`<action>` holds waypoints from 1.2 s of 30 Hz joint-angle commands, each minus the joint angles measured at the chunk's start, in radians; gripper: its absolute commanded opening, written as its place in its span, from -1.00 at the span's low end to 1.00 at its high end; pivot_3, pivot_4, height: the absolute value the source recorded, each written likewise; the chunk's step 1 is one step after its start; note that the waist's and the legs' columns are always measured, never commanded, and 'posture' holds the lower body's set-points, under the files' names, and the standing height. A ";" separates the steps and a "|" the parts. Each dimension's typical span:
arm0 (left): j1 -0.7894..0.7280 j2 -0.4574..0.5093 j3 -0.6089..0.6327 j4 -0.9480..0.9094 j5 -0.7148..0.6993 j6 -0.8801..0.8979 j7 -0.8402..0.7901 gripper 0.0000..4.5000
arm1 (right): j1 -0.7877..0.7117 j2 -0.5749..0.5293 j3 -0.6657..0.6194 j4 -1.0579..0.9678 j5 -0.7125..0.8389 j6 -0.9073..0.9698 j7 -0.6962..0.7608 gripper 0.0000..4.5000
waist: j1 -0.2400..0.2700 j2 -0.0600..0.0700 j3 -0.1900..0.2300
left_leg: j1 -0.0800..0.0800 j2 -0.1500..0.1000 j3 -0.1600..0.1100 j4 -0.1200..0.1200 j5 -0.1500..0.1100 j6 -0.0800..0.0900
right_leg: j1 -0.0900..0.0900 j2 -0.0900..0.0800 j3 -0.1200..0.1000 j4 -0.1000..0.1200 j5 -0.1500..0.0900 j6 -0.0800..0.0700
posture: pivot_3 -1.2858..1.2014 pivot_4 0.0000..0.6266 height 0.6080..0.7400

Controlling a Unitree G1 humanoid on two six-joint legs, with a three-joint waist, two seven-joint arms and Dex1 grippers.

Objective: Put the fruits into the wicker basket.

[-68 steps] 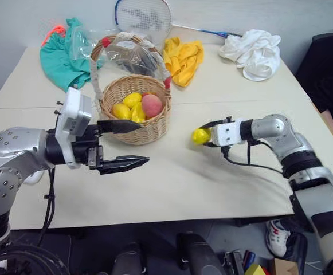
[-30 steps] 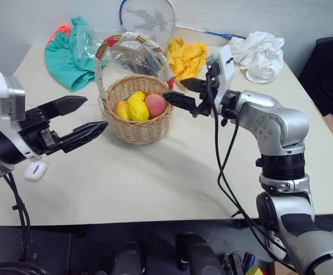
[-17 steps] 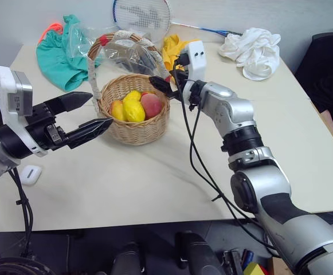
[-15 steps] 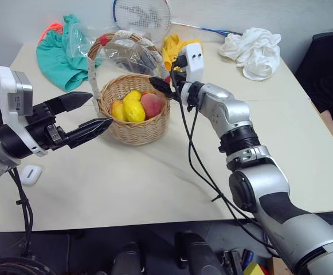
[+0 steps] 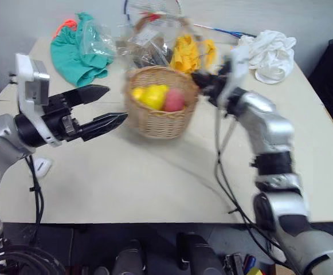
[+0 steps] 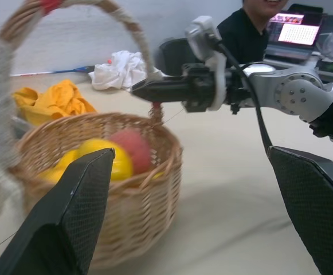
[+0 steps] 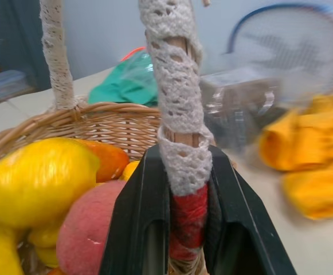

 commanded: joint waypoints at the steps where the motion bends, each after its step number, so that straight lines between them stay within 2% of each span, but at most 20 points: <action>1: -0.079 -0.037 -0.069 0.037 0.031 -0.039 -0.054 1.00 | 0.079 -0.161 -0.149 -0.268 0.085 0.100 0.008 -0.86 | 0.003 0.000 0.000 | -0.001 0.000 0.000 0.000 0.000 0.000 | -0.001 0.000 0.000 0.000 0.000 0.000 | 0.03 -0.52 1.00; 4: -0.139 -0.089 -0.148 0.092 0.075 -0.065 -0.112 1.00 | 0.213 -0.328 -0.290 -0.365 0.106 0.184 0.015 -0.86 | 0.006 0.000 0.000 | -0.002 0.001 0.000 0.002 0.000 0.000 | -0.001 0.002 0.000 0.000 0.000 0.000 | 0.03 -0.52 1.00; 7: -0.186 -0.140 -0.211 0.142 0.110 -0.086 -0.166 1.00 | 0.341 -0.409 -0.398 -0.383 0.092 0.193 0.002 -0.86 | 0.004 0.000 0.000 | -0.002 0.000 0.002 0.005 0.000 0.000 | -0.001 0.004 0.000 -0.002 0.000 0.000 | 0.03 -0.52 1.00; 10: -0.218 -0.178 -0.249 0.161 0.122 -0.088 -0.214 1.00 | 0.416 -0.388 -0.445 -0.377 0.081 0.180 -0.053 -0.86 | -0.007 0.000 0.000 | 0.002 -0.002 0.007 0.007 0.000 0.000 | -0.001 0.010 0.010 0.000 0.003 0.002 | 0.03 -0.52 1.00; 13: -0.245 -0.208 -0.277 0.165 0.123 -0.079 -0.260 1.00 | 0.484 -0.309 -0.462 -0.353 0.075 0.139 -0.112 -0.86 | -0.017 0.000 0.000 | 0.010 0.000 0.008 0.006 0.002 -0.002 | 0.004 0.013 0.014 0.001 0.004 0.002 | 0.03 -0.52 1.00; 14: -0.252 -0.215 -0.285 0.168 0.129 -0.078 -0.271 1.00 | 0.495 -0.284 -0.465 -0.339 0.079 0.128 -0.125 -0.54 | -0.021 0.000 0.000 | 0.012 0.001 0.008 0.006 0.002 -0.002 | 0.005 0.014 0.015 0.001 0.004 0.002 | 0.03 -0.52 1.00; 16: -0.263 -0.224 -0.297 0.177 0.137 -0.079 -0.296 1.00 | 0.532 -0.233 -0.457 -0.303 0.067 0.077 -0.138 -0.30 | -0.024 0.001 0.000 | 0.012 0.003 0.008 0.006 0.002 -0.003 | 0.005 0.015 0.015 0.002 0.004 0.002 | 0.03 -0.52 1.00; 18: -0.273 -0.232 -0.304 0.190 0.149 -0.080 -0.313 1.00 | 0.564 -0.207 -0.457 -0.285 0.065 0.043 -0.142 0.02 | -0.022 0.001 0.000 | 0.012 0.004 0.008 0.005 0.002 -0.004 | 0.005 0.017 0.015 0.001 0.004 0.002 | 0.03 -0.52 1.00; 21: -0.280 -0.230 -0.307 0.205 0.163 -0.080 -0.335 1.00 | 0.629 -0.235 -0.537 -0.333 0.132 0.078 -0.110 0.46 | -0.019 0.002 0.000 | 0.011 0.005 0.008 0.005 0.002 -0.004 | 0.005 0.018 0.015 0.001 0.004 0.002 | 0.03 -0.52 1.00; 24: -0.279 -0.215 -0.295 0.212 0.153 -0.065 -0.371 1.00 | 0.762 -0.361 -0.653 -0.410 0.221 0.175 0.024 0.90 | 0.000 0.006 0.001 | 0.010 0.005 0.008 0.005 0.002 -0.003 | 0.004 0.018 0.015 0.001 0.004 0.002 | 0.03 -0.52 1.00; 25: -0.277 -0.207 -0.294 0.217 0.157 -0.065 -0.387 1.00 | 0.829 -0.419 -0.703 -0.428 0.246 0.213 0.094 0.98 | 0.007 0.008 0.001 | 0.010 0.004 0.008 0.006 0.001 -0.002 | 0.004 0.017 0.015 0.001 0.004 0.002 | 0.03 -0.52 1.00; 28: -0.273 -0.180 -0.296 0.245 0.177 -0.079 -0.441 1.00 | 1.078 -0.599 -0.930 -0.411 0.284 0.325 0.377 0.98 | 0.012 0.009 0.001 | 0.012 0.003 0.007 0.006 0.000 -0.001 | 0.008 0.019 0.014 -0.002 0.003 0.003 | 0.03 -0.52 1.00; 31: -0.273 -0.160 -0.300 0.273 0.209 -0.102 -0.487 1.00 | 1.254 -0.702 -1.122 -0.344 0.305 0.421 0.588 0.98 | 0.008 0.002 0.001 | 0.020 0.000 0.005 0.003 -0.001 0.000 | 0.018 0.021 0.013 -0.007 0.003 0.003 | 0.03 -0.52 1.00; 33: -0.277 -0.139 -0.302 0.295 0.237 -0.127 -0.523 1.00 | 1.325 -0.751 -1.214 -0.310 0.302 0.459 0.683 0.98 | -0.002 0.001 0.002 | 0.029 0.000 0.006 0.000 -0.006 0.006 | 0.027 0.021 0.013 -0.012 0.003 0.003 | 0.03 -0.52 1.00; 36: -0.297 -0.119 -0.274 0.343 0.247 -0.130 -0.540 1.00 | 1.326 -0.776 -1.254 -0.303 0.321 0.509 0.701 0.98 | -0.012 -0.001 0.001 | 0.032 0.006 0.006 -0.001 -0.009 0.006 | 0.033 0.025 0.014 -0.018 0.003 0.003 | 0.03 -0.52 1.00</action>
